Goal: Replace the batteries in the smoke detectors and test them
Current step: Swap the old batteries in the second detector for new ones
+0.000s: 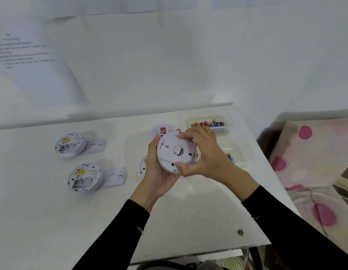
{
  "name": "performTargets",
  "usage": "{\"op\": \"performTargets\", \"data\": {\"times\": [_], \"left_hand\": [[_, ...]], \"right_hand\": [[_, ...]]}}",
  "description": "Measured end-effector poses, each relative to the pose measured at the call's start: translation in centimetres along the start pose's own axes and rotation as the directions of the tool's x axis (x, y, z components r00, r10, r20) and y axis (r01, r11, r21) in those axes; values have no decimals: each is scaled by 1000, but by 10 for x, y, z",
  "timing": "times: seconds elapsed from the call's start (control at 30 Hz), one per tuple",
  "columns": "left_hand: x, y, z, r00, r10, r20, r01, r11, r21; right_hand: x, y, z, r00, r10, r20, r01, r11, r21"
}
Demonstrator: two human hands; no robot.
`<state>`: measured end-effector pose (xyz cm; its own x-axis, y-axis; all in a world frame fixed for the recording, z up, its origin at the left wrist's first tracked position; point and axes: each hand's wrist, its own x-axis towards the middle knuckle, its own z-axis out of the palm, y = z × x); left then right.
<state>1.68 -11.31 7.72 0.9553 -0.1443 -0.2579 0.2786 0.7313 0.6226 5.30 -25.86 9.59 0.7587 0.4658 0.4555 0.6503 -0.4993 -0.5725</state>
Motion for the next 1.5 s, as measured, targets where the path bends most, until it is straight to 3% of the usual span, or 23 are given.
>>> {"op": "performTargets", "data": {"times": [0.17, 0.3, 0.47, 0.57, 0.7, 0.77, 0.87, 0.97, 1.1, 1.23, 1.5], "left_hand": [[2, -8, -7, 999, 44, -19, -45, 999, -16], [0, -4, -24, 991, 111, -73, -116, 991, -65], [-6, 1, -38, 981, 181, -68, -188, 975, -115], [-8, -1, -36, 984, 151, -91, -161, 979, -122], [-9, -5, -27, 991, 108, -82, -115, 990, -78], [-8, -6, -27, 992, 103, -70, -109, 991, -81], [-5, -9, -25, 994, 88, -63, -93, 992, -83], [-3, -12, -20, 996, 56, -65, -59, 997, -49], [-1, -15, -15, 996, 56, -75, -55, 998, 17], [1, -13, -12, 995, 33, -92, -30, 999, 35], [9, -16, -7, 993, 31, -116, -33, 999, -16]], "right_hand": [[-13, -1, -14, 997, 61, -48, -52, 982, 181], [-47, 13, -10, 993, 51, 111, -74, 975, 210], [-101, 49, 26, 943, 100, 318, -123, 991, 51], [-114, 65, 42, 928, 137, 345, -113, 990, -88], [-108, 62, 41, 931, 118, 347, -100, 992, -71], [-96, 50, 31, 951, 108, 290, -126, 991, 45], [-69, 26, 14, 993, 116, 26, -118, 973, 198], [-47, 11, 13, 981, 149, -124, -135, 985, 109], [-36, 3, 22, 972, 153, -180, -173, 980, -102], [-29, 0, 23, 950, 211, -232, -253, 953, -169], [-15, 2, 23, 945, 272, -182, -293, 951, -101]]}}
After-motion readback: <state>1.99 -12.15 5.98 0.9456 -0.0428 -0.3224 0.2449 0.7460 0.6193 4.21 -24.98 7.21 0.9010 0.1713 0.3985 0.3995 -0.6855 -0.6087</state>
